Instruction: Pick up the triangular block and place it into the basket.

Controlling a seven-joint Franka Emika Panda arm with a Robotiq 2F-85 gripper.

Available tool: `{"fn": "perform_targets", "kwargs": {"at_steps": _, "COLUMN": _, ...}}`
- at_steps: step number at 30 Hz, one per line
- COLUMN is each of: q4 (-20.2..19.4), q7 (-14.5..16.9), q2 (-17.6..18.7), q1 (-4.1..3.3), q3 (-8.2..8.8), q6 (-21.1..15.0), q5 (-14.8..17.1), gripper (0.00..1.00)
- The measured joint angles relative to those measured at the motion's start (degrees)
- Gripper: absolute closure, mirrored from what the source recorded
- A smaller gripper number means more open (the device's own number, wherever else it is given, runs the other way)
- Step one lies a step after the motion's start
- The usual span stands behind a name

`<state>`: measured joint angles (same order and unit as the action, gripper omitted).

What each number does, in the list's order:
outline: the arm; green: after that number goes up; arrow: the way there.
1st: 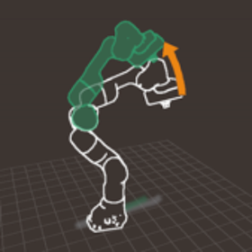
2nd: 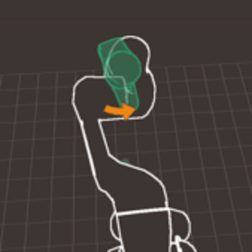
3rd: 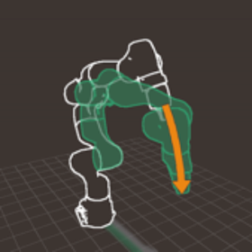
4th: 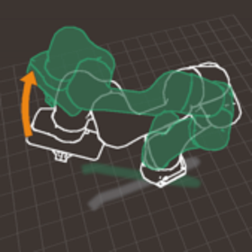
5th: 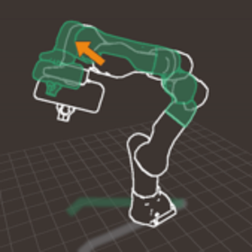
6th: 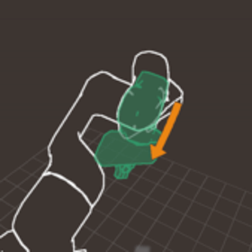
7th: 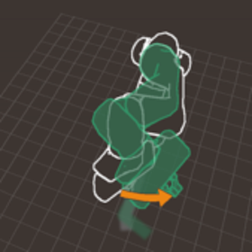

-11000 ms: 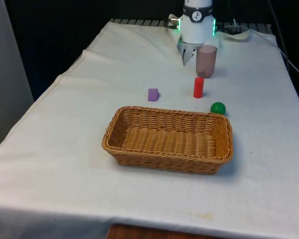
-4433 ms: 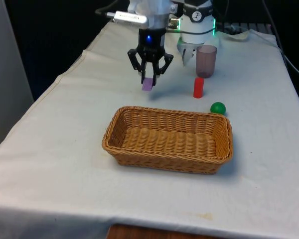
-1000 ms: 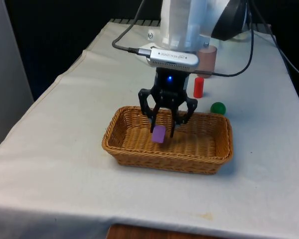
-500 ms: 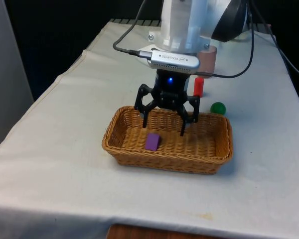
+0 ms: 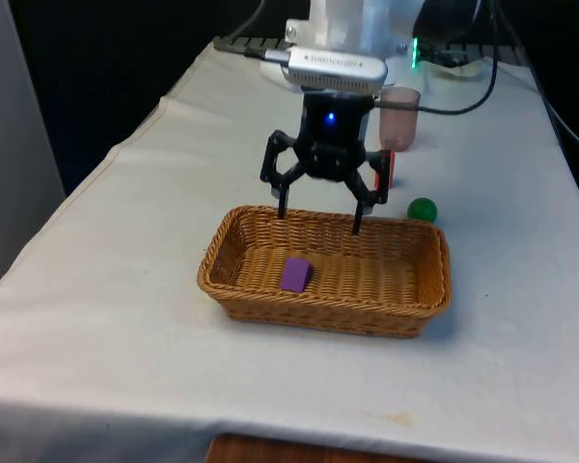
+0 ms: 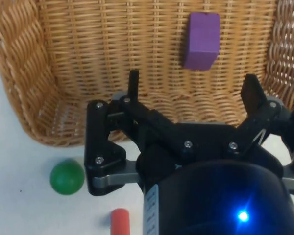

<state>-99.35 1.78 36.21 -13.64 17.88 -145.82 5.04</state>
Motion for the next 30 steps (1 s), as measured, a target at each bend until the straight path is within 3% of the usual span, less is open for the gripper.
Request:
{"fn": "perform_targets", "kwargs": {"at_steps": 12, "q4": -0.63, "q7": 0.11, "q2": -4.3, "q1": 0.0, "q3": 0.11, "q6": 3.84, "q5": -0.63, "gripper": 0.0}}
{"fn": "perform_targets", "kwargs": {"at_steps": 30, "q4": -12.49, "q7": 0.29, "q2": -15.41, "q1": -0.57, "q3": 0.11, "q6": 3.95, "q5": -2.01, "gripper": 0.0}}
